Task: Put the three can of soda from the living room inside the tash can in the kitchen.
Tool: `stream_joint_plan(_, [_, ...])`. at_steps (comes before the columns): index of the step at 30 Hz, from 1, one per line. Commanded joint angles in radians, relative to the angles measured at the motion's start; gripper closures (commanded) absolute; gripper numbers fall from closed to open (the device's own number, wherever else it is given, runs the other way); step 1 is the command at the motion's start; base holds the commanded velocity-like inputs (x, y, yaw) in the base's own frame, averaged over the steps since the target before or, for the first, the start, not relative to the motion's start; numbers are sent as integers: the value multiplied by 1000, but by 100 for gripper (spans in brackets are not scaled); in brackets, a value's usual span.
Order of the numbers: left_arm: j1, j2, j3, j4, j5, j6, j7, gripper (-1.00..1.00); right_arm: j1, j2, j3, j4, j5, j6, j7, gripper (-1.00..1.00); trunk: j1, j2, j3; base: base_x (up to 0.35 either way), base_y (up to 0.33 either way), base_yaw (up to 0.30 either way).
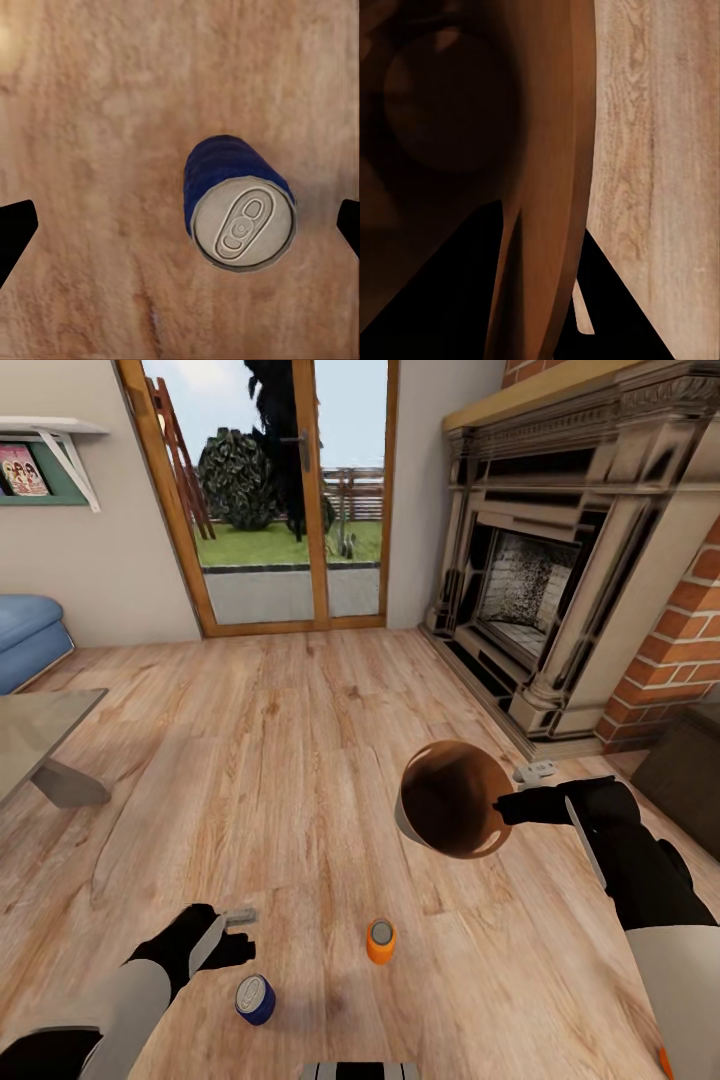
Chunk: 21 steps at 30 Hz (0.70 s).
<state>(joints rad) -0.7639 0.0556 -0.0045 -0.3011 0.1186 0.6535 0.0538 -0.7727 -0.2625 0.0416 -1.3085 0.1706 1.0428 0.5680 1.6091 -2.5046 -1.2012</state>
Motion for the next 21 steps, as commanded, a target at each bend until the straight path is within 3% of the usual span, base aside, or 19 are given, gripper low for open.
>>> stream_joint_plan(1, [0, -6, 0, 0, -1, 0, 0, -100, 0, 0, 0, 0, -25, 4, 4, 100, 0, 0, 0, 0, 0, 0])
stream_joint_plan(9, [0, -36, 0, 0, -2, 0, -2, -100, 0, -1, 0, 6, -25, 4, 5, 100, 0, 0, 0, 0, 0, 0])
stream_joint_plan(21, [0, -43, 0, 2, -2, -2, -1, -100, 1, -1, 0, 8, -26, 4, 6, 100, 0, 0, 0, 0, 0, 0])
